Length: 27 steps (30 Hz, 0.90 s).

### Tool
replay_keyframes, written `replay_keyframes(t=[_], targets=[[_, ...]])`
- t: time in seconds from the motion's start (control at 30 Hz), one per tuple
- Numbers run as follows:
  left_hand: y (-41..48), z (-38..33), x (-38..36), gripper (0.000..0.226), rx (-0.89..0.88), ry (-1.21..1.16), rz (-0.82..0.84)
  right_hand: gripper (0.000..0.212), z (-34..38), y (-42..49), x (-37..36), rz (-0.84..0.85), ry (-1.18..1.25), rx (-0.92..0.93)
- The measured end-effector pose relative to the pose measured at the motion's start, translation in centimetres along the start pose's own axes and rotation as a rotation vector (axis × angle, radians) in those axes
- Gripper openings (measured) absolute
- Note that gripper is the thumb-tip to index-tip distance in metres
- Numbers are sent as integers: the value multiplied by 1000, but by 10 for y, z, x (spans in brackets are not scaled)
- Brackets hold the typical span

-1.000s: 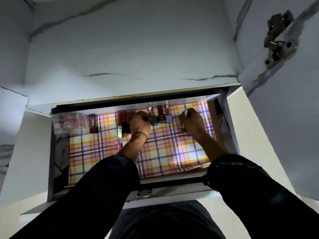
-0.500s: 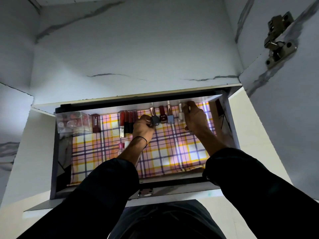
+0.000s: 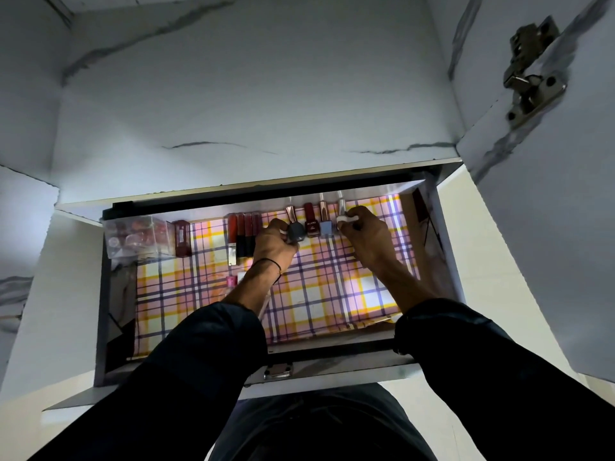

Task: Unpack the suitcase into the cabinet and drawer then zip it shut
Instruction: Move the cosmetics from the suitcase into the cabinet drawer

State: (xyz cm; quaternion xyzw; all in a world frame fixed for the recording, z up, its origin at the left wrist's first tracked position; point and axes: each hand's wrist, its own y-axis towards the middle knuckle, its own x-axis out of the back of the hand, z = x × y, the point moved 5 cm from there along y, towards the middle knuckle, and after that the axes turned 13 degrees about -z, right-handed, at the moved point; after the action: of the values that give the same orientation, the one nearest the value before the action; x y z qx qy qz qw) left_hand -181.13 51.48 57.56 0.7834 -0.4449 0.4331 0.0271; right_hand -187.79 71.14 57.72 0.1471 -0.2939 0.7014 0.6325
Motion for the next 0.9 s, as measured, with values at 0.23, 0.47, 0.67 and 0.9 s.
replay_keyframes(t=[0.23, 0.47, 0.67, 0.9], targets=[[2, -4, 0, 37, 0, 3, -7, 29, -1, -1, -3, 23, 47, -7], [4, -2, -3, 35, 1, -21, -4, 32, -17, 4, 10, -183, 191, -262], [3, 0, -2, 36, -11, -27, -1, 35, -10, 20, 13, -40, 12, -94], [4, 3, -3, 38, -4, -24, 27, 35, -16, 16, 21, -231, -68, -21]])
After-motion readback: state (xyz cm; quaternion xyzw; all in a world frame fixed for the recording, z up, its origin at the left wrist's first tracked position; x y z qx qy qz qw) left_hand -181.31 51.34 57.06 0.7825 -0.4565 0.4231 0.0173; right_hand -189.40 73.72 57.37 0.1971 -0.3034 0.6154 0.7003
